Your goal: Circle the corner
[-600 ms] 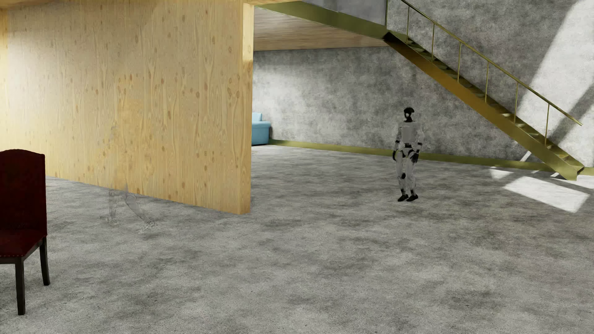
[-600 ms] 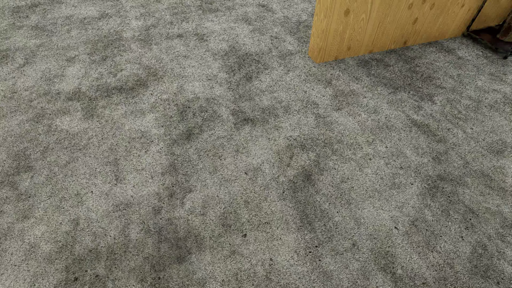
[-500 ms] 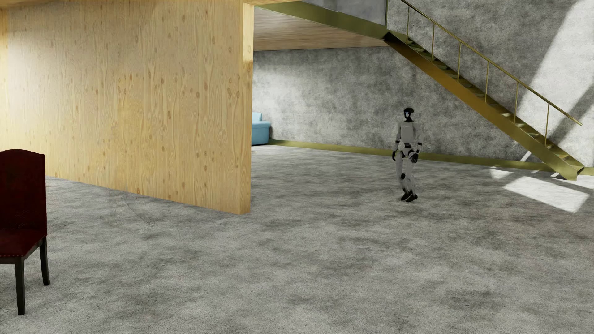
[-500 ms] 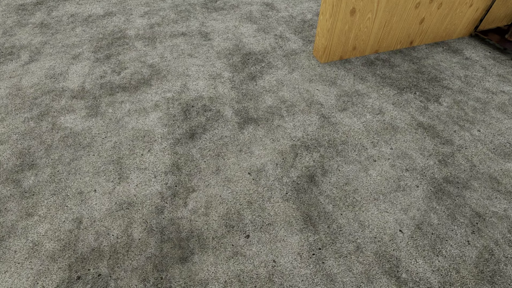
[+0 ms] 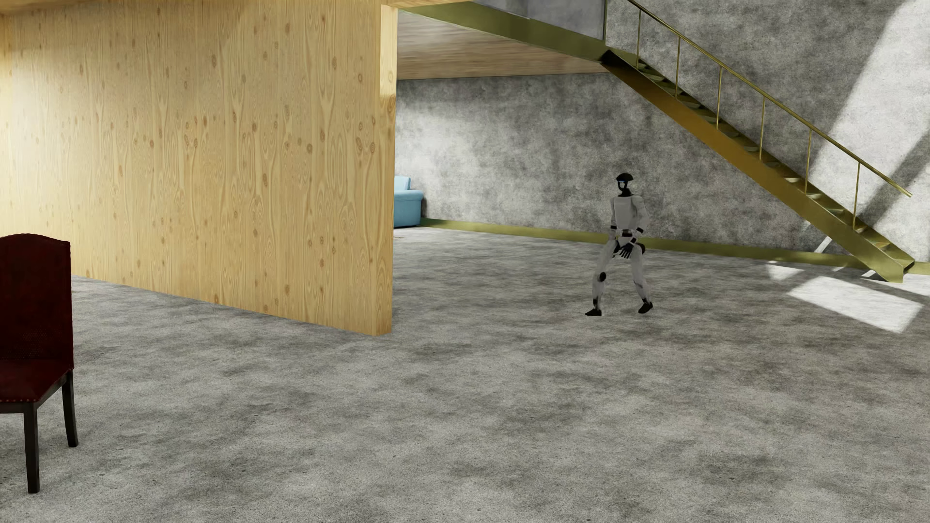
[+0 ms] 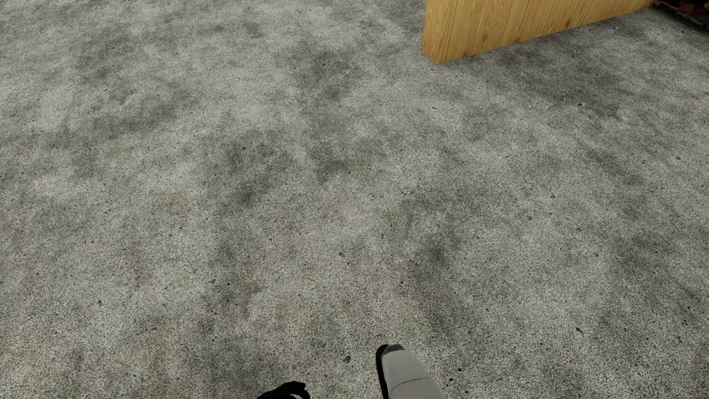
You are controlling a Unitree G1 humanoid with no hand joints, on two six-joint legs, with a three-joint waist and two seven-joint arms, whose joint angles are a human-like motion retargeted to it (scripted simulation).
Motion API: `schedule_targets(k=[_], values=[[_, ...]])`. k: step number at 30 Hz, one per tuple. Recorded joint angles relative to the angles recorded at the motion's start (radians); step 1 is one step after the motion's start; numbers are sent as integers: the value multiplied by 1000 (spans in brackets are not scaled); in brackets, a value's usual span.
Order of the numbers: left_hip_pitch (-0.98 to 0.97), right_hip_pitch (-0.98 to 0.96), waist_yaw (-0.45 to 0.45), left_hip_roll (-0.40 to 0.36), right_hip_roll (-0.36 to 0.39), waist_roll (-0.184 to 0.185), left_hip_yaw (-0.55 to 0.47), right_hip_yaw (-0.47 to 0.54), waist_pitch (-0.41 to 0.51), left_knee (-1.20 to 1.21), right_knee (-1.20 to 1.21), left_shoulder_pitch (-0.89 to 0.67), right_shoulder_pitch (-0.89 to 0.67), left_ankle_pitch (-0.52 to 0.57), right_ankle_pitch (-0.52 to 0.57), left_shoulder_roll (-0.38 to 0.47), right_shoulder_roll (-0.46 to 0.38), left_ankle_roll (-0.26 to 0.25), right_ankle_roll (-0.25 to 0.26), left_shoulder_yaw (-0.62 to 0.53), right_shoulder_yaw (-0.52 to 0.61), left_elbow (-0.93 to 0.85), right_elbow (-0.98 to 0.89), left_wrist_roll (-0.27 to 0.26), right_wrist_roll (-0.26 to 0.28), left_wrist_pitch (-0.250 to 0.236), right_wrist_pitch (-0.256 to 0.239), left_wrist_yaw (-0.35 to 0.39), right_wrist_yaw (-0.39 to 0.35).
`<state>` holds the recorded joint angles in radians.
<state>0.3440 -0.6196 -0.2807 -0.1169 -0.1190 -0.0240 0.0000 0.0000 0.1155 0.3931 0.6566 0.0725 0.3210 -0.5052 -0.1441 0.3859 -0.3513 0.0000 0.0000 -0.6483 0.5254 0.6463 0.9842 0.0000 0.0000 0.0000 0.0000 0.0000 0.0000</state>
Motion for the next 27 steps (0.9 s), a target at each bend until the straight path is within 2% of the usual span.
schedule_targets(k=[1,2,3,4,5,6,7,8,9,10,11,13,14,16,17,18,19,20,21,22,23,24,25,27], values=[[29,-14,-14,14,-1,-1,0,0,-6,4,44,7,15,23,-17,-1,5,0,0,40,-24,45,9,0,0,0,0,0,0],[42,-18,-39,33,-1,9,0,0,-13,25,107,19,19,81,-20,-11,3,0,0,28,-37,63,23,0,0,0,0,0,0],[25,-33,-52,37,4,21,0,0,-23,80,167,45,14,181,-32,-15,1,0,0,-2,-34,89,34,0,0,0,0,0,0],[10,-2,-47,70,33,43,0,0,-21,174,223,55,9,331,-64,-23,1,0,0,-22,-17,142,55,0,0,0,0,0,0],[-46,38,-28,74,50,35,0,0,-23,323,251,78,0,507,-106,-28,2,0,0,-37,-11,180,63,0,0,0,0,0,0],[-146,95,5,73,71,20,0,0,-23,527,243,90,-8,630,-140,-29,12,0,0,-43,-19,229,53,0,0,0,0,0,0],[-255,163,27,79,88,19,0,0,-6,748,236,109,-14,655,-173,-18,8,0,0,-59,-19,225,20,0,0,0,0,0,0],[-357,244,82,77,111,4,0,0,5,898,203,133,-26,624,-199,-18,14,0,0,-39,-24,233,-12,0,0,0,0,0,0],[-466,328,142,62,110,-12,0,0,4,958,158,161,-36,604,-212,-24,14,0,0,-10,-22,230,-47,0,0,0,0,0,0],[-571,416,184,49,110,-34,0,0,16,917,89,168,-59,597,-211,-17,11,0,0,-31,-34,235,-83,0,0,0,0,0,0],[-649,513,252,35,110,-43,0,0,23,791,19,172,-58,638,-192,-15,8,0,0,-46,-59,253,-123,0,0,0,0,0,0],[-761,693,344,36,97,-66,0,0,20,417,-102,213,-73,762,-212,-4,-7,0,0,-26,-65,233,-198,0,0,0,0,0,0],[-807,762,380,41,90,-69,0,0,10,246,-139,218,-87,708,-236,-3,-19,0,0,-23,-73,229,-234,0,0,0,0,0,0],[-870,884,430,55,77,-75,0,0,0,81,-161,234,-123,338,-287,4,-38,0,0,-24,-75,217,-269,0,0,0,0,0,0],[-879,893,451,87,78,-80,0,0,-4,121,-150,231,-149,333,-284,1,-36,0,0,-6,-87,219,-273,0,0,0,0,0,0],[-913,949,482,63,59,-83,0,0,3,117,-121,243,-141,507,-264,2,-32,0,0,-17,-98,227,-255,0,0,0,0,0,0],[-955,934,504,63,39,-93,0,0,-9,204,-59,238,-131,705,-180,-5,-25,0,0,-15,-123,235,-241,0,0,0,0,0,0],[-957,913,483,22,-3,-128,0,0,-20,283,49,240,-120,795,-24,-8,-4,0,0,-17,-129,261,-203,0,0,0,0,0,0],[-919,857,441,-14,-8,-129,0,0,-29,329,219,230,-97,790,137,-11,0,0,0,-42,-118,281,-163,0,0,0,0,0,0],[-870,744,406,-60,-25,-129,0,0,-39,345,426,218,-84,762,210,-16,-5,0,0,-45,-85,287,-143,0,0,0,0,0,0],[-797,631,368,-97,-53,-140,0,0,-43,329,611,209,-53,696,125,-33,0,0,0,20,-101,300,-153,0,0,0,0,0,0],[-669,553,319,-102,-36,-122,0,0,-27,277,689,193,-45,618,-14,-28,-1,0,0,25,-83,286,-137,0,0,0,0,0,0],[-563,453,265,-93,-15,-95,0,0,-23,227,701,167,-35,541,-99,-22,-1,0,0,25,-69,279,-122,0,0,0,0,0,0],[-346,324,139,-55,7,-46,0,0,-10,119,512,145,-7,392,-130,11,-9,0,0,29,-75,171,-107,0,0,0,0,0,0]])
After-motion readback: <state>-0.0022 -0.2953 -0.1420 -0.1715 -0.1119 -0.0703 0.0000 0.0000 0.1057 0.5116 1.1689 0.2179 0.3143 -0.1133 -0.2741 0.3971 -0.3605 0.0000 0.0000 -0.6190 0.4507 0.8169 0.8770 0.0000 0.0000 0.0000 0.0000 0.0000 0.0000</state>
